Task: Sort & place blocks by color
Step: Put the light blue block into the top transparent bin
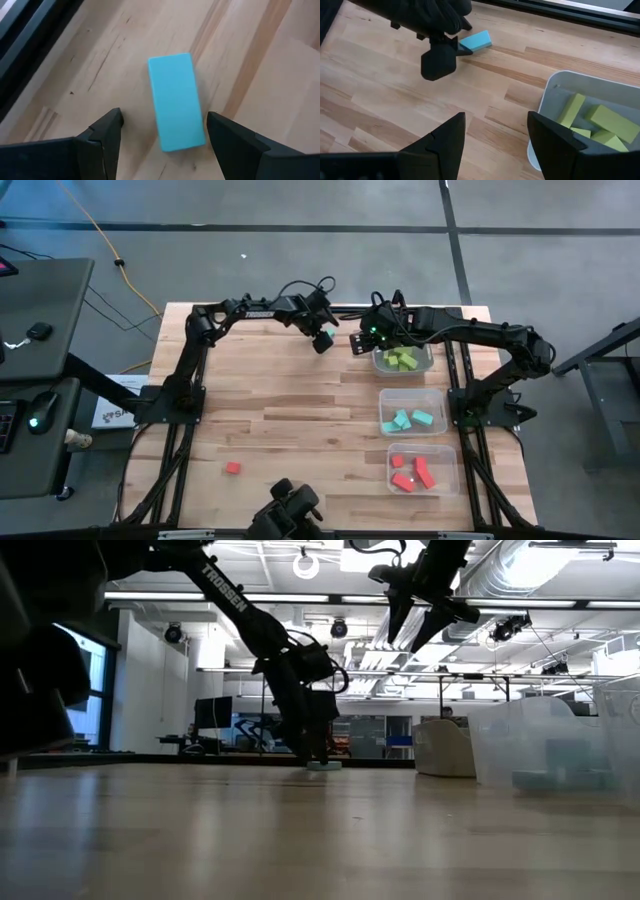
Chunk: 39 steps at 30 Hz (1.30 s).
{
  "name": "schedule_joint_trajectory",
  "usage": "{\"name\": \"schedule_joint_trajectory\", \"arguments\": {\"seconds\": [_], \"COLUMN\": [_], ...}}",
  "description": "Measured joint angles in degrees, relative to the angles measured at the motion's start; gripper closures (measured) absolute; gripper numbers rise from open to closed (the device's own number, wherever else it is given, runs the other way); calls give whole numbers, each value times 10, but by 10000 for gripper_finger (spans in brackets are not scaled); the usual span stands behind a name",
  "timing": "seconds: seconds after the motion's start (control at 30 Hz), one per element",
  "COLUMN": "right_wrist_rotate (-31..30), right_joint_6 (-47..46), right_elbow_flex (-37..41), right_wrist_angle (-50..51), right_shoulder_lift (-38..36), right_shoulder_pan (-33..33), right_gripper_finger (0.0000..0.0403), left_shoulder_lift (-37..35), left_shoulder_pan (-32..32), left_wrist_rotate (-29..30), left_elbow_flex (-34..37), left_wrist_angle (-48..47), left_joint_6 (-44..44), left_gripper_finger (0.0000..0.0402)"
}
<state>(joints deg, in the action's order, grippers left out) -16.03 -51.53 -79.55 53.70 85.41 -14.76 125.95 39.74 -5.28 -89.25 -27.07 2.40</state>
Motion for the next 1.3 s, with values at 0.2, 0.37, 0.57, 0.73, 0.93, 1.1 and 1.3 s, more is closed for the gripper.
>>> {"name": "schedule_joint_trajectory", "arguments": {"seconds": [0.2, 0.37, 0.57, 0.73, 0.93, 1.1, 1.3], "right_wrist_rotate": [0, 0, 1, 1, 2, 2, 2], "right_joint_6": [1, 1, 1, 2, 2, 6, 12], "right_elbow_flex": [0, 0, 0, 0, 0, 0, 0], "right_wrist_angle": [-1, -2, -7, -13, -15, -15, -15], "right_shoulder_lift": [0, 0, 0, 0, 0, 0, 0], "right_shoulder_pan": [0, 0, 0, 0, 0, 2, 1], "right_gripper_finger": [198, 198, 198, 198, 198, 199, 198], "left_shoulder_lift": [0, 0, 0, 1, 1, 1, 0], "left_shoulder_pan": [-1, -1, 0, 0, 1, 1, -1], "left_wrist_rotate": [5, 5, -1, -1, 1, 8, 28], "left_elbow_flex": [-1, -1, -1, -1, 0, 0, -1], "left_wrist_angle": [-3, -12, -13, -11, -5, -5, -27], "left_joint_6": [-1, 19, 22, 28, 46, 63, 131], "left_gripper_finger": [174, 174, 179, 214, 264, 309, 371]}}
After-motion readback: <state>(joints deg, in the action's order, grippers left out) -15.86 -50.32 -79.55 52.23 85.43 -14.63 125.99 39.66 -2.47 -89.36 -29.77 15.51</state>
